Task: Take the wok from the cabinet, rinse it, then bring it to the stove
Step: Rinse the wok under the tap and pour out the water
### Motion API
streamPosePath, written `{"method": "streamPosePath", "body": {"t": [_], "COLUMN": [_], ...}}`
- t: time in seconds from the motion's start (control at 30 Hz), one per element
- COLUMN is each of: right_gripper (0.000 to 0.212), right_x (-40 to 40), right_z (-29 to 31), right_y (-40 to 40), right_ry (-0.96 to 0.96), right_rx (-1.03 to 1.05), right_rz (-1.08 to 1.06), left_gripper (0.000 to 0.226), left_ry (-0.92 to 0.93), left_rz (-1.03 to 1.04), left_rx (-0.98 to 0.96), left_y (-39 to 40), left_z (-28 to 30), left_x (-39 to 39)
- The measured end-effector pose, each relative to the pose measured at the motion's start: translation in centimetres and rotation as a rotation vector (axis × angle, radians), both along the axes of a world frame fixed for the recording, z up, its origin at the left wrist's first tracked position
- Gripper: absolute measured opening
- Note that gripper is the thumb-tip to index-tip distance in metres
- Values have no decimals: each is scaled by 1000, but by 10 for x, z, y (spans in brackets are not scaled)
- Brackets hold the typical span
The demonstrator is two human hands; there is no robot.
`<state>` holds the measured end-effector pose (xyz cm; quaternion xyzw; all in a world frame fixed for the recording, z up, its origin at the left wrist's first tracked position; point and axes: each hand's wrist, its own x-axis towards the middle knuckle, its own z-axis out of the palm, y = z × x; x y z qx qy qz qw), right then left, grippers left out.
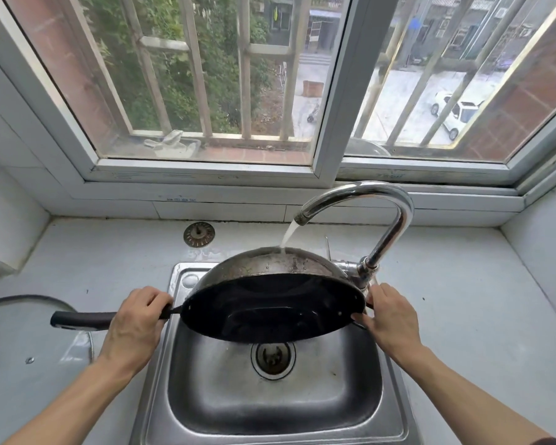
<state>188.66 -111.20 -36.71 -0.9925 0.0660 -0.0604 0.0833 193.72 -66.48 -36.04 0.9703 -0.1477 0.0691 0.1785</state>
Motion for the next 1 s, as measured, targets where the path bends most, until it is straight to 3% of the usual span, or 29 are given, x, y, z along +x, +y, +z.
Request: {"method": "streamPosePath", "body": {"t": [0.57, 1.0], "right_gripper": [47, 43], "right_x": [-28, -27], "right_z": [-20, -1], "right_y": [5, 10], "right_ry": [83, 60], "right_rx": [266, 328], "right_rz": [-230, -189], "left_gripper": [30, 33], "left_ry": [-91, -67], "left_rz": [-177, -206], "left_rx": [135, 149], "left_y": [-13, -5], "left_z": [33, 48], "left_x": [54, 64]}}
